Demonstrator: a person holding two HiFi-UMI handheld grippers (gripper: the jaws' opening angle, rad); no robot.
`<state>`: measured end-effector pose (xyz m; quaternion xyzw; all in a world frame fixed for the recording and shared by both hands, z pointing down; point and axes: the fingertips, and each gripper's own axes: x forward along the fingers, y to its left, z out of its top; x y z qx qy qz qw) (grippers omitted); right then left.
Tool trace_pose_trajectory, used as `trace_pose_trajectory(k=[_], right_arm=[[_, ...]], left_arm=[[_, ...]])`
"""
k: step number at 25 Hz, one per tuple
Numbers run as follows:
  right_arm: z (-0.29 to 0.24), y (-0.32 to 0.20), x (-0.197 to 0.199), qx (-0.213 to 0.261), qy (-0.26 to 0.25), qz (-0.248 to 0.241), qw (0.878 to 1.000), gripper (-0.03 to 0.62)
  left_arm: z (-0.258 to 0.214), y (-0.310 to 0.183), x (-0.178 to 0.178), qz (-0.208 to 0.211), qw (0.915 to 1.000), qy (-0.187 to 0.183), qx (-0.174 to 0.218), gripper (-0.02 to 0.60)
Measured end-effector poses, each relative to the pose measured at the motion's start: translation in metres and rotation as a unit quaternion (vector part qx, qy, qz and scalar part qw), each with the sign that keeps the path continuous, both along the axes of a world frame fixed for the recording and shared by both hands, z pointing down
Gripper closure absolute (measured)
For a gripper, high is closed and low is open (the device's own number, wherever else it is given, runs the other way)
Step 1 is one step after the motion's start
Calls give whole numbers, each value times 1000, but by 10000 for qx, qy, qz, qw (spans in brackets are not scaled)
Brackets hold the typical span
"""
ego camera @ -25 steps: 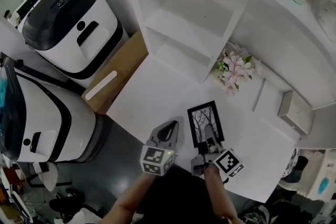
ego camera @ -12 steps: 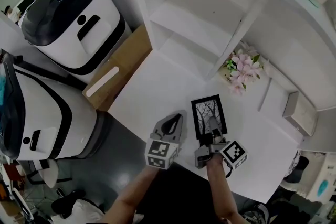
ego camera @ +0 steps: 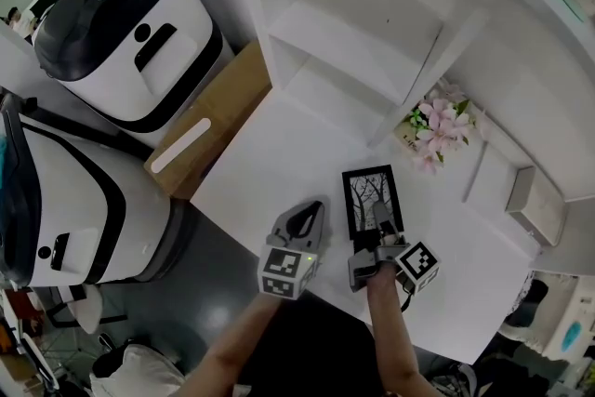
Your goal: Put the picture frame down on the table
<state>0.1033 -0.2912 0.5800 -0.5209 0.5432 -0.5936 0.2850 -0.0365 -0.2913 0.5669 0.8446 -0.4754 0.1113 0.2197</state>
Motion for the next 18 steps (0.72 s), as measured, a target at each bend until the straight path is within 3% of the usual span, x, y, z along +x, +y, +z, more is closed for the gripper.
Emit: trace_pose_trajectory(k=[18], right_arm=[[28, -22, -38, -263, -853, -183, 9958, 580]], left_arm=[[12, -16, -18, -309, 9995, -34, -84, 568]])
